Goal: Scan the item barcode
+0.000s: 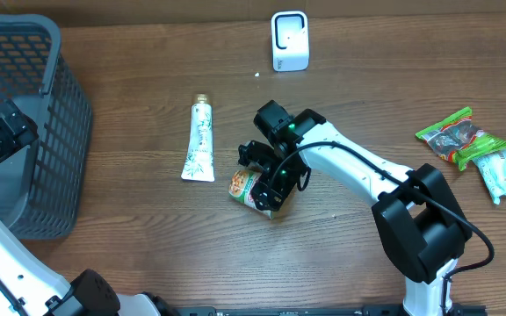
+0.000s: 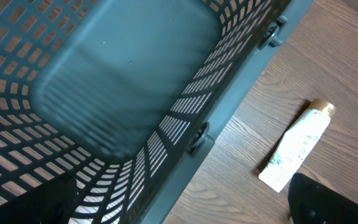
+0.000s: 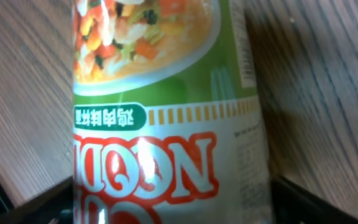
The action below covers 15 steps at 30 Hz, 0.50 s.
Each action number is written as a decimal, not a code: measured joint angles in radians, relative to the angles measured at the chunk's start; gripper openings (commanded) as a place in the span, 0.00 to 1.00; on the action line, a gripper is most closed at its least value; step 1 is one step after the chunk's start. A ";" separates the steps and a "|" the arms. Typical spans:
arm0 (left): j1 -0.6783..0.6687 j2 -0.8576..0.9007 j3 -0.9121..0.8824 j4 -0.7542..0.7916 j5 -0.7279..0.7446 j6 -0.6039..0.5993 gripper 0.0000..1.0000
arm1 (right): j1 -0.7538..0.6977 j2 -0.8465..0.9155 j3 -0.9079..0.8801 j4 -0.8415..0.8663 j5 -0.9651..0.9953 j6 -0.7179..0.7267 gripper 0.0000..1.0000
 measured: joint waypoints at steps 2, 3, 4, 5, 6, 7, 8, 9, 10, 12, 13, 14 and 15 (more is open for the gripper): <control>0.000 0.000 0.000 0.000 0.000 0.000 1.00 | 0.000 0.000 0.000 0.013 -0.005 0.000 0.73; 0.000 0.000 0.000 0.000 0.000 0.000 1.00 | 0.000 0.000 0.000 0.020 -0.006 0.003 0.71; 0.000 0.000 0.000 0.000 0.000 0.000 1.00 | 0.000 0.000 0.000 0.026 -0.006 0.004 0.70; 0.000 0.000 0.000 0.000 0.000 0.000 1.00 | 0.000 0.000 0.000 0.031 -0.002 0.003 0.69; 0.000 0.000 0.000 0.000 0.000 0.000 1.00 | 0.000 0.000 0.000 0.032 0.000 0.003 0.69; 0.000 0.000 0.000 0.000 0.000 0.000 1.00 | 0.000 0.000 0.000 0.032 0.004 0.007 0.69; 0.000 0.000 0.000 0.000 0.000 0.000 1.00 | 0.001 0.000 0.001 0.033 0.009 0.013 0.69; 0.000 0.000 0.000 0.000 0.000 0.000 1.00 | 0.002 0.000 0.004 0.033 0.020 0.022 0.70; 0.000 0.000 0.000 0.000 0.000 0.000 1.00 | 0.003 0.000 0.008 0.033 0.034 0.029 0.70; 0.000 0.000 0.000 0.000 0.000 0.000 1.00 | 0.003 0.000 0.021 0.034 0.069 0.047 0.70; 0.000 0.000 0.000 0.000 0.000 0.000 1.00 | 0.003 0.000 0.027 0.034 0.091 0.053 0.70; 0.000 0.000 0.000 0.000 0.000 0.000 1.00 | 0.003 0.000 0.034 0.034 0.120 0.063 0.70; 0.000 0.000 0.000 0.000 0.000 0.000 1.00 | 0.003 0.000 0.039 0.032 0.140 0.073 0.70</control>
